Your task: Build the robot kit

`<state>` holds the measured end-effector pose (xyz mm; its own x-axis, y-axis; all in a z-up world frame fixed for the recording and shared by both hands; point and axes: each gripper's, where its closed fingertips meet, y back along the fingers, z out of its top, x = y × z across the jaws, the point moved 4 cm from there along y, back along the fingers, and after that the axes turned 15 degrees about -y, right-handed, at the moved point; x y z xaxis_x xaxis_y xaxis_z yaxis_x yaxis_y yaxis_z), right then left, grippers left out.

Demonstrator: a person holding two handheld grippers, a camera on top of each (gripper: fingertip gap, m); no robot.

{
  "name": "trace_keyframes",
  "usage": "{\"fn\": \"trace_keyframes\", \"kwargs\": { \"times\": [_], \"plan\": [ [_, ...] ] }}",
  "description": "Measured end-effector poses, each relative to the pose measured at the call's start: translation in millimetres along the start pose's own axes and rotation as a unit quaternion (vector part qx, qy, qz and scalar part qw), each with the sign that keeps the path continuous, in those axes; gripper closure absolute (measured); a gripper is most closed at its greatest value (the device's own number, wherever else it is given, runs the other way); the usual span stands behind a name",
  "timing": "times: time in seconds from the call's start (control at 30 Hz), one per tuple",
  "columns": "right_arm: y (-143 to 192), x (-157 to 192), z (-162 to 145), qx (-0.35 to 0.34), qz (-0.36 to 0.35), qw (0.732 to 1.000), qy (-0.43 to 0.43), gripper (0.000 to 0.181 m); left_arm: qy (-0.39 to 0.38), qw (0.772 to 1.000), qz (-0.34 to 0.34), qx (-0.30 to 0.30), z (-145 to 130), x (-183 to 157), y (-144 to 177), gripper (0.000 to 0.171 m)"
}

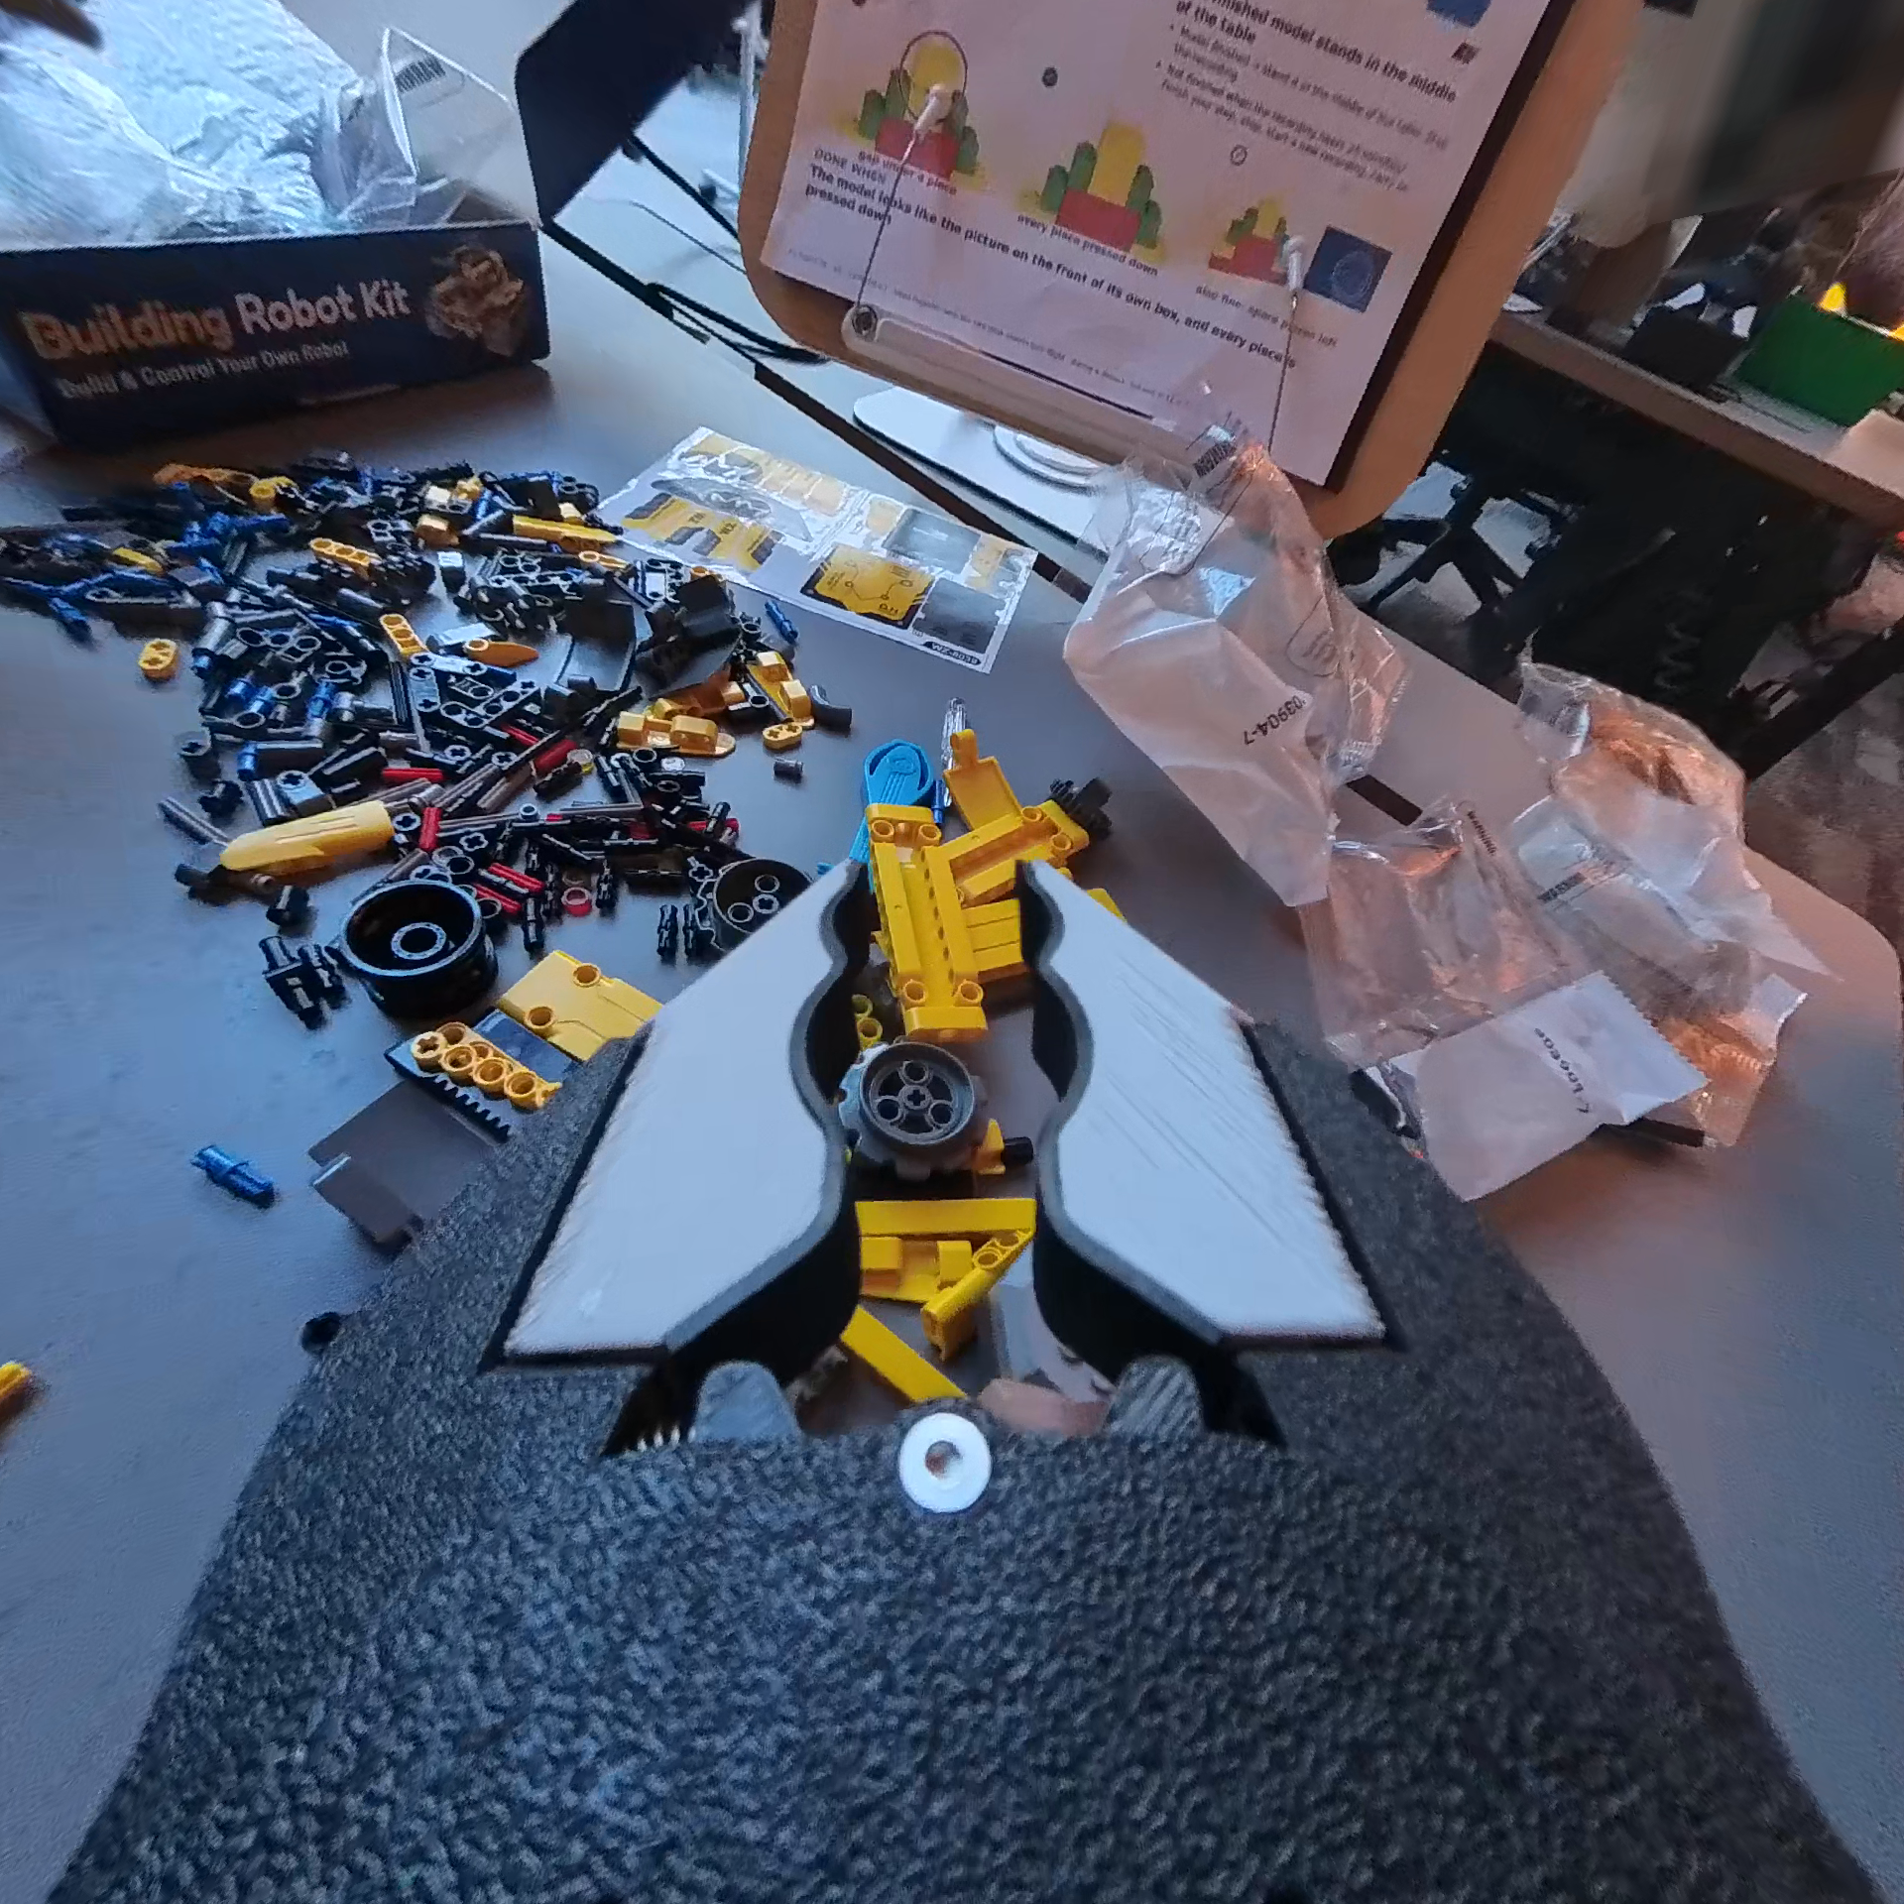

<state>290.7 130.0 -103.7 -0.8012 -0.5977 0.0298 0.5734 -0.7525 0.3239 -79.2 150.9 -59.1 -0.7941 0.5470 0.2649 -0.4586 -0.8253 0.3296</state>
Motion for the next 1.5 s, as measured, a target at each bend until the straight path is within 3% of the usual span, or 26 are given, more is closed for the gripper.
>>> {"fn": "trace_keyframes", "kwargs": {
  "times": [0.1,0.27,0.5,0.67,0.83,1.1,1.5],
  "plan": [
    [-8.9,4.4,-1.3,0.007,0.003,1.000,-0.011,0.149,0.043,0.996,-0.008,-0.083,1.7,-1.0,-1.9,0.157],
    [-36.8,36.0,26.4,0.004,0.041,0.999,-0.013,0.145,0.074,0.993,-0.039,-0.086,3.2,-9.5,1.1,0.162],
    [-122.6,95.1,63.4,0.095,0.142,0.985,0.001,0.142,0.070,0.996,-0.033,-0.048,-12.2,-9.4,-10.3,0.164],
    [-167.4,127.3,53.1,0.183,0.163,0.969,0.027,0.140,0.110,0.992,-0.045,-0.047,-17.8,-3.5,-12.4,0.164],
    [-201.4,104.0,27.2,0.274,0.098,0.956,0.032,0.137,0.119,0.990,-0.051,-0.049,-18.8,-2.8,-12.5,0.164],
    [-159.1,100.1,-3.6,0.326,0.111,0.939,0.014,0.159,0.130,0.989,-0.056,-0.047,-21.3,-1.3,-13.7,0.167],
    [-107.1,67.4,30.4,0.208,0.071,0.972,-0.079,0.157,0.121,0.990,-0.054,-0.047,-21.5,-2.7,-13.4,0.167]
  ]
}}
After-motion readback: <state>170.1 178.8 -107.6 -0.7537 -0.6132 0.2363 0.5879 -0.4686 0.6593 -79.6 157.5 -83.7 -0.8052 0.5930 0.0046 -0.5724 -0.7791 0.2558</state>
